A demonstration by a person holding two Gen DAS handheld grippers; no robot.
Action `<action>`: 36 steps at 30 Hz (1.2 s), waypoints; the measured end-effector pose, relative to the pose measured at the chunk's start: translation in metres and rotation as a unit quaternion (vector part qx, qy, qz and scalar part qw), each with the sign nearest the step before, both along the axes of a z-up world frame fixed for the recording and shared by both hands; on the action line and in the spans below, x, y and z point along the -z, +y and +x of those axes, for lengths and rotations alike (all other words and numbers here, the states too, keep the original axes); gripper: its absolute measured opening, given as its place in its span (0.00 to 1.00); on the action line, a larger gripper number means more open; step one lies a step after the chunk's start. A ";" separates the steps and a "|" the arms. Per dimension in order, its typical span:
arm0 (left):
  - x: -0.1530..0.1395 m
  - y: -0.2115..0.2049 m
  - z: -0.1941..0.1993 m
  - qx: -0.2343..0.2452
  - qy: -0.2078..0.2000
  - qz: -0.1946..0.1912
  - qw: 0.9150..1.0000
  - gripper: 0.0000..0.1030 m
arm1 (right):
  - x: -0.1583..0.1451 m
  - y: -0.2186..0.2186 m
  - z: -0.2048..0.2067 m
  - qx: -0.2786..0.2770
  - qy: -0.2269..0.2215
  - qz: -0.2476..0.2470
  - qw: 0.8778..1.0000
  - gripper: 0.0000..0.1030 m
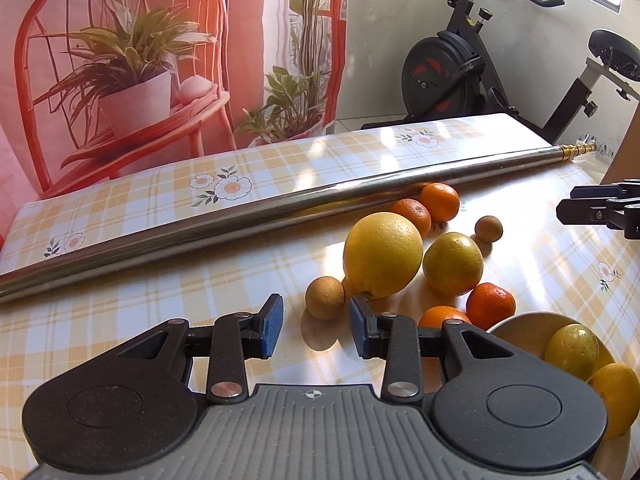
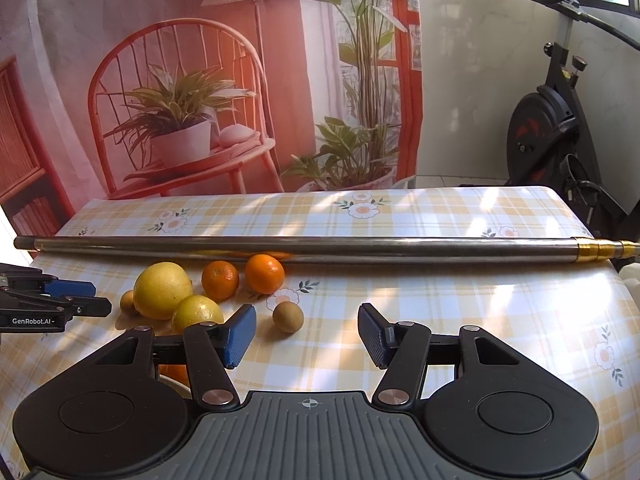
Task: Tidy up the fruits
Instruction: 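Move the left tool to another small brown kiwi and close on it, then close the right tool on a tangerine while the left tool holds the kiwi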
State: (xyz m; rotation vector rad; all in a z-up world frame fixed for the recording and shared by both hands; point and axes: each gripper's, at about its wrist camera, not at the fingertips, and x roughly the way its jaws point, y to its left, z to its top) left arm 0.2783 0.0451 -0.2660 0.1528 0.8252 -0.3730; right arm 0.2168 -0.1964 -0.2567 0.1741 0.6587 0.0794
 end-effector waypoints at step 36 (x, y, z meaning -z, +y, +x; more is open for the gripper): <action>-0.016 0.014 -0.024 -0.120 -0.025 -0.008 0.992 0.26 | 0.012 0.008 0.038 -0.046 -0.009 -0.011 0.999 0.41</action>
